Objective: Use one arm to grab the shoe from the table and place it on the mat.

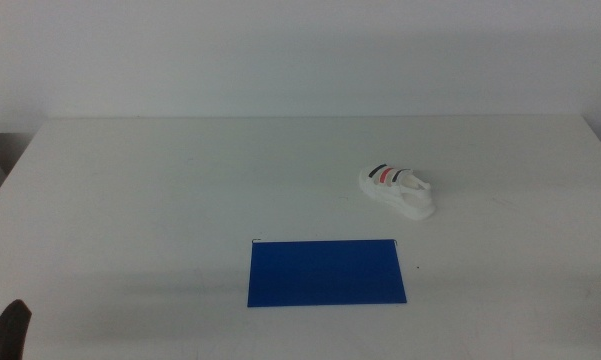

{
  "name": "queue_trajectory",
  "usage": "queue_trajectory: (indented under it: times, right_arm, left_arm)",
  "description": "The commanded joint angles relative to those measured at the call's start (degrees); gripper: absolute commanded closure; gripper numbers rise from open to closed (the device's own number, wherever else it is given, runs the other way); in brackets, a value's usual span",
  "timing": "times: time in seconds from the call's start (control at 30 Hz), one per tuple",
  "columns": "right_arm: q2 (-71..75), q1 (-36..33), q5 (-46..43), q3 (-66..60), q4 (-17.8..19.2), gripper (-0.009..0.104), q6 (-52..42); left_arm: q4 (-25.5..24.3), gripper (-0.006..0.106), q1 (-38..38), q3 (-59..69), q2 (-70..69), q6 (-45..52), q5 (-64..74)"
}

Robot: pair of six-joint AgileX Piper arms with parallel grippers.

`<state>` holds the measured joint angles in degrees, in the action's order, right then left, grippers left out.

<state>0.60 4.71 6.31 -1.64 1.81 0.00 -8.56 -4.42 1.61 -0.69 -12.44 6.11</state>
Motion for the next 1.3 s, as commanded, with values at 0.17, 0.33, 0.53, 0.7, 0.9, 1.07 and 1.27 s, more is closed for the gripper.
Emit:
queue_trajectory:
  times: [0.17, 0.33, 0.53, 0.7, 0.9, 1.07, 1.27]
  right_arm:
    - [-1.3, 0.0, 4.0, 9.8, 0.6, 0.003, -0.9]
    - [-7.8, 0.0, 4.6, 16.1, -0.1, 0.003, -0.9]
    - [-17.8, 0.0, 8.1, 26.3, -2.2, 0.003, -0.9]
    - [-27.3, 0.0, 15.0, 35.4, -4.3, 0.003, -1.1]
    - [-42.9, 0.0, 17.8, 47.4, -4.7, 0.003, -1.1]
    - [-56.8, 0.0, 26.0, 61.0, -5.3, 0.003, -3.2]
    - [-72.7, -1.8, 35.9, 76.4, -12.1, 0.003, -16.9]
  left_arm:
    - [0.0, 0.008, 0.0, 0.5, -0.8, -0.3, -4.3]
    - [0.0, 0.008, 0.0, 0.5, -0.8, -0.3, -4.3]
    - [0.0, 0.008, 0.0, 0.5, -0.8, -0.3, -4.3]
    - [0.0, 0.008, 0.0, 0.5, -0.8, -0.3, -4.3]
    - [0.0, 0.008, 0.0, 0.5, -0.8, -0.3, -4.3]
    - [0.0, 0.008, 0.0, 0.5, -0.8, -0.3, -4.3]
    - [0.0, 0.008, 0.0, 0.5, -0.8, -0.3, -4.3]
